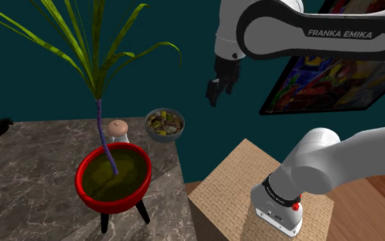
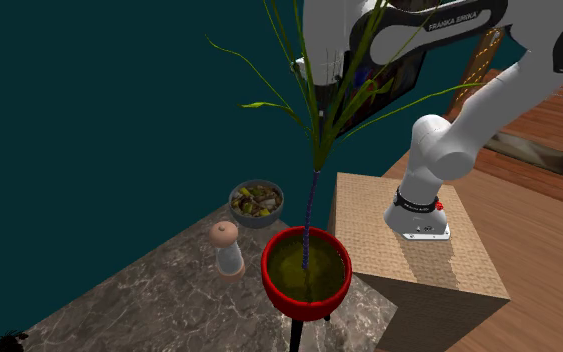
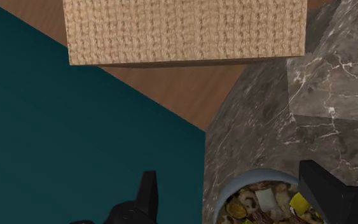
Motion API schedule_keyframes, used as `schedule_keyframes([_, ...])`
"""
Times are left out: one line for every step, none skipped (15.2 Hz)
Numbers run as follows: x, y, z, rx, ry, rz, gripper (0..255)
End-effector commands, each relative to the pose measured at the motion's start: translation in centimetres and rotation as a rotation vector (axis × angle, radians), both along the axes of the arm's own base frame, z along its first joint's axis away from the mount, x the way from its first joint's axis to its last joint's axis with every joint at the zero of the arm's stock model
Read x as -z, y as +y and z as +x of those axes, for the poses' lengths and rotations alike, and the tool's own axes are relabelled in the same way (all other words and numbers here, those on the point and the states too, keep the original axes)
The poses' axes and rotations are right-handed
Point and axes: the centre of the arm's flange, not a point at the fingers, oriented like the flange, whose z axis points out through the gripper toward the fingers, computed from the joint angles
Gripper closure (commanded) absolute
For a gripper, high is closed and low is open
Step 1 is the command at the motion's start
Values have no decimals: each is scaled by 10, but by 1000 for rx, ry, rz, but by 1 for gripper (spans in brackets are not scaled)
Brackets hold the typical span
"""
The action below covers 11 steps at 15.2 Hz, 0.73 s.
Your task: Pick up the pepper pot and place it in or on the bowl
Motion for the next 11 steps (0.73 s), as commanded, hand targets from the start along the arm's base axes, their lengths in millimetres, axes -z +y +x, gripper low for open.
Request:
schedule_keyframes([7, 23, 12, -1, -5, 0, 0])
schedule_keyframes([10, 34, 18, -1, -8, -1, 0])
schedule_keyframes([14, 45, 25, -2, -10, -1, 0])
schedule_keyframes([17, 55, 31, -3, -13, -2, 0])
schedule_keyframes([21, 66, 37, -4, -15, -2, 0])
schedule_keyframes([24, 77, 44, -4, -17, -3, 0])
schedule_keyframes([28, 88, 50, -5, -20, -3, 0])
schedule_keyframes([31, 99, 56, -6, -22, -4, 0])
schedule_keyframes([35, 110, 63, -7, -25, -4, 0])
schedule_keyframes([38, 121, 69, -7, -27, -5, 0])
schedule_keyframes([42, 132, 75, -8, -30, -5, 0])
